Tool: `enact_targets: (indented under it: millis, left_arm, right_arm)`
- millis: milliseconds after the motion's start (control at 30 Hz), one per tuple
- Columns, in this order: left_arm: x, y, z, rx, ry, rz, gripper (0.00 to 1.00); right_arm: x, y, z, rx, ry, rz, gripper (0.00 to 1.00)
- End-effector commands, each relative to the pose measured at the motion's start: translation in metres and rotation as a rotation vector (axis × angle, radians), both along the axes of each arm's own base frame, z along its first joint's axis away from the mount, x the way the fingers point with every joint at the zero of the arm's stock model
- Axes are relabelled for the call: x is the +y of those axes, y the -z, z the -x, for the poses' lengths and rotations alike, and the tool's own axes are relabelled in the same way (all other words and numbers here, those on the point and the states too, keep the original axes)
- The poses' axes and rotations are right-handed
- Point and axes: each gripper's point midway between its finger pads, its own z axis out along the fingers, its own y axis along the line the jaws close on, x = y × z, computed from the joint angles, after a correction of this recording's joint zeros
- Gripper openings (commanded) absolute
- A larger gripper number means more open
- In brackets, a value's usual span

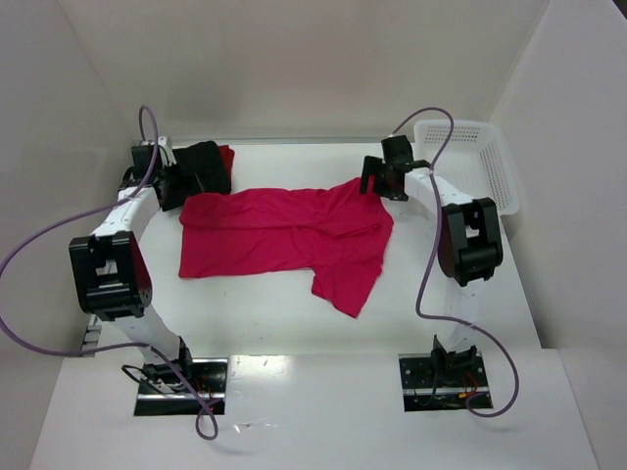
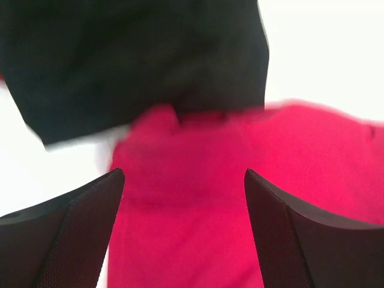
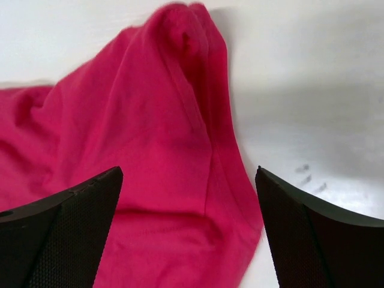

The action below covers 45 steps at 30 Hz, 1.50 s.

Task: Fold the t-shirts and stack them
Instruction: Fold the flattened tshirt in 1/3 of the way

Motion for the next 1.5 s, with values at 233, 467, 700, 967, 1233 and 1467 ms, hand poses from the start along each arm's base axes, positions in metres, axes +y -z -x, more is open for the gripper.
enact_targets:
  millis: [233, 467, 700, 967, 1233, 1467]
  left_arm:
    - [-0.079, 0.017, 0.100, 0.270, 0.099, 0.102, 0.89]
    - [-0.080, 0.027, 0.148, 0.427, 0.040, 0.009, 0.87]
    - [-0.078, 0.038, 0.164, 0.472, 0.041, -0.110, 0.59]
    - [-0.073, 0.060, 0.149, 0.460, -0.007, -0.193, 0.28]
    - [-0.083, 0.084, 0.142, 0.521, 0.033, -0.215, 0.00]
    - [-0.084, 0.099, 0.140, 0.560, 0.049, -0.219, 0.00]
  right_arm:
    - [-0.010, -0.045, 0.082, 0.051, 0.015, -0.041, 0.92]
    - [-0.001, -0.027, 0.130, 0.172, -0.039, 0.016, 0.86]
    - [0.028, -0.013, 0.155, 0.185, -0.135, 0.006, 0.55]
    - [0.046, 0.021, 0.162, 0.213, -0.163, 0.072, 0.42]
    - [0.039, 0.036, 0.153, 0.225, -0.113, 0.122, 0.06]
    - [0.031, 0.062, 0.155, 0.314, -0.096, 0.193, 0.00]
